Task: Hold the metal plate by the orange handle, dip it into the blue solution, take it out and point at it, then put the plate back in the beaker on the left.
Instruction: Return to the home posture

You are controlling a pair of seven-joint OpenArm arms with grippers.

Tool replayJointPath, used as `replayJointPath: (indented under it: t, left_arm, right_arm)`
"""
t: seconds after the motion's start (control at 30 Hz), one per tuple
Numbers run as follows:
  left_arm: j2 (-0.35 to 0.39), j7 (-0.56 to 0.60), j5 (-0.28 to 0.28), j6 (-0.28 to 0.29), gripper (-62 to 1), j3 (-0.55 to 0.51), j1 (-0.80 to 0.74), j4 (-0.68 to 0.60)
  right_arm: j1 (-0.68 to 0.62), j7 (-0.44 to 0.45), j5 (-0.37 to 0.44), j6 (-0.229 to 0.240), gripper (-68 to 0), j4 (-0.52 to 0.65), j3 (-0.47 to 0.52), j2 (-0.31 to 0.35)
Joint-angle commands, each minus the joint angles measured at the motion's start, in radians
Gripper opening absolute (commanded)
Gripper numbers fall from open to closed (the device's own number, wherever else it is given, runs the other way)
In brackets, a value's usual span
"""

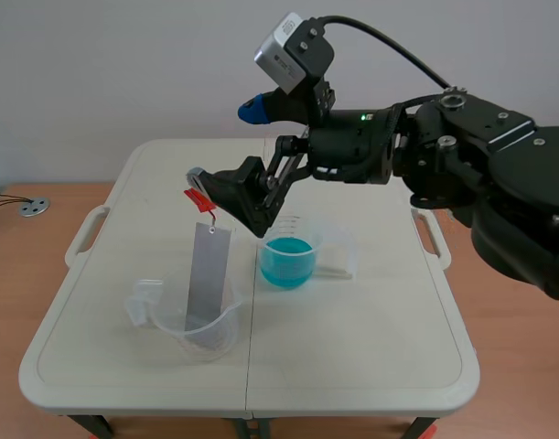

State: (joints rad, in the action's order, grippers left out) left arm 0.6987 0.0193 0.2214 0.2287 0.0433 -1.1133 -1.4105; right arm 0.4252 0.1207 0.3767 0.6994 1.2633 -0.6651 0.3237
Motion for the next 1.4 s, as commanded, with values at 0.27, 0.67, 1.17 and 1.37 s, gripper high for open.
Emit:
replayJointPath:
  t: [0.27,0.67,1.17,1.37]
  left_arm:
    - [-0.017,0.016,0.048,0.002,1.4,-0.079,0.016,-0.024]
    - [-0.040,0.121,0.217,-0.002,1.4,-0.482,-0.051,-0.211]
    - [-0.143,0.225,0.181,0.027,1.4,-0.514,0.097,-0.406]
    - [-0.201,0.224,0.055,0.079,1.4,-0.438,0.245,-0.407]
  right_arm:
    - [-0.222,0.014,0.047,0.000,-1.1,0.195,0.164,0.111]
    - [-0.553,0.051,0.047,-0.003,-1.1,0.379,0.417,0.204]
    - [-0.843,0.156,0.047,-0.003,-1.2,0.495,0.621,0.255]
    - [-0.937,0.193,0.047,-0.003,-1.2,0.517,0.684,0.255]
